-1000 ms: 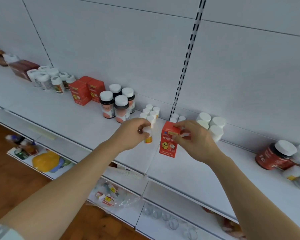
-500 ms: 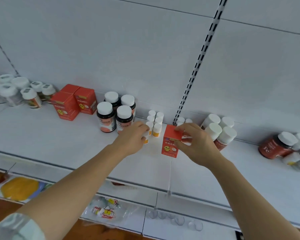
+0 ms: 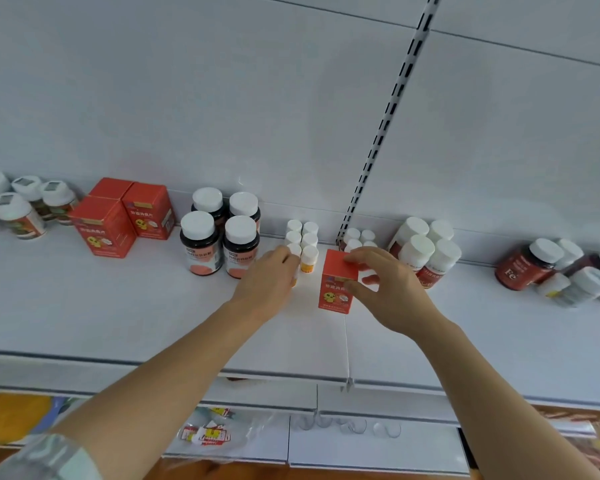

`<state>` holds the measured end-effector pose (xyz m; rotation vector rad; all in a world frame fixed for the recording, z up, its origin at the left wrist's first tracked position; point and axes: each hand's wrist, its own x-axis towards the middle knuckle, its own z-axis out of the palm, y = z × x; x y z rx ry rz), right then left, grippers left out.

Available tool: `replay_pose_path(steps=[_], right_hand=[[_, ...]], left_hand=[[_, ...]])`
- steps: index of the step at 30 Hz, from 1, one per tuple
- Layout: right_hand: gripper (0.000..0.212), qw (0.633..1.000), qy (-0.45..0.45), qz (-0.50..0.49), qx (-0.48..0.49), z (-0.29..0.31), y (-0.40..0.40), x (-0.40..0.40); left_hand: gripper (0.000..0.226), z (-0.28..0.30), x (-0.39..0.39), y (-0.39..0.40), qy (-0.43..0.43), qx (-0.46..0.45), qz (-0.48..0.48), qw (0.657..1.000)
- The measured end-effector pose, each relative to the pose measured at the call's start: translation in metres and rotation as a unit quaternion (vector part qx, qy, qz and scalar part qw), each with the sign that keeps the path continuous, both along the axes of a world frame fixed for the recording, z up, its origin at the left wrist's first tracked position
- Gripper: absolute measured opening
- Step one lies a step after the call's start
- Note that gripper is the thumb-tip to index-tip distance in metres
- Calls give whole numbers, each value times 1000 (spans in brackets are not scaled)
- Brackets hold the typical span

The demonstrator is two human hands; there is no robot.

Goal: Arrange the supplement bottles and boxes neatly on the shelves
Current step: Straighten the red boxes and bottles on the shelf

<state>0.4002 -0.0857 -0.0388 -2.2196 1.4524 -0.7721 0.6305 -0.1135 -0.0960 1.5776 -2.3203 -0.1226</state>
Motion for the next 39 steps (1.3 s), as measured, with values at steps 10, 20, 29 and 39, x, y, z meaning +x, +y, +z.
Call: replay_pose_path(steps=[10, 20, 29, 39], right_hand=[[39, 1000, -6, 16, 8, 3, -7, -8], [40, 999, -12, 41, 3, 4, -3, -18], [39, 996, 0, 83, -30, 11, -6, -7], [36, 989, 8, 137, -49, 20, 8, 89]], left_hand=[[10, -2, -5, -3, -4, -7, 27, 1000], [13, 5, -10, 3, -27, -35, 56, 997], [24, 32, 2, 36, 8, -115, 78, 990], [18, 52, 90, 84, 49, -174, 133, 974]])
